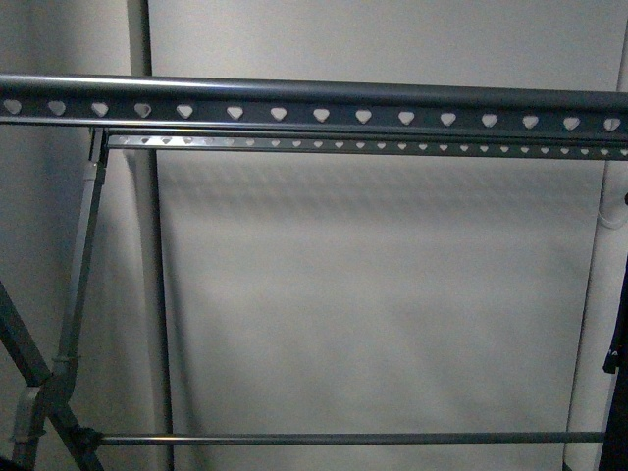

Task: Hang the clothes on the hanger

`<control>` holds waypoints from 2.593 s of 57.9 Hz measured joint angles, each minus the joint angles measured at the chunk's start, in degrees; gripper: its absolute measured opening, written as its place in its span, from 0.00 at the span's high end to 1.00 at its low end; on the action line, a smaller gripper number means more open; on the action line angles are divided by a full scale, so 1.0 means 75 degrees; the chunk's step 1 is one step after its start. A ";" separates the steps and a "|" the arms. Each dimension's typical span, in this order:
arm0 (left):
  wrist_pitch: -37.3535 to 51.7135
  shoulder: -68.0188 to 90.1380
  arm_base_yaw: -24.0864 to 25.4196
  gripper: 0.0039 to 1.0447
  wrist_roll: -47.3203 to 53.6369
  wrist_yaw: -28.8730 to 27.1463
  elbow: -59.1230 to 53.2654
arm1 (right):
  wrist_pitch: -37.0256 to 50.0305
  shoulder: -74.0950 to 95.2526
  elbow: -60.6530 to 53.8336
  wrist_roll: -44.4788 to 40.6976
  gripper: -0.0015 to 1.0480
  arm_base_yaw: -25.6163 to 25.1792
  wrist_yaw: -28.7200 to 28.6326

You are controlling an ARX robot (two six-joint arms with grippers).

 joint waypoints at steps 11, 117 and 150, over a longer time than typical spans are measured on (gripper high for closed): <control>-0.0766 -0.1320 0.0775 0.96 0.0749 0.1483 -0.0522 | 0.0000 0.0000 0.0000 0.0000 0.07 0.0000 0.0000; -0.5082 0.0315 -0.1717 0.96 1.6334 0.8064 0.3628 | -0.0539 0.3789 0.1784 -0.2681 0.07 -0.3756 -0.8017; -0.5077 0.0315 -0.1673 0.96 1.6311 0.8003 0.3620 | -0.2722 1.0002 0.7836 -1.2732 0.07 -0.1845 -0.7612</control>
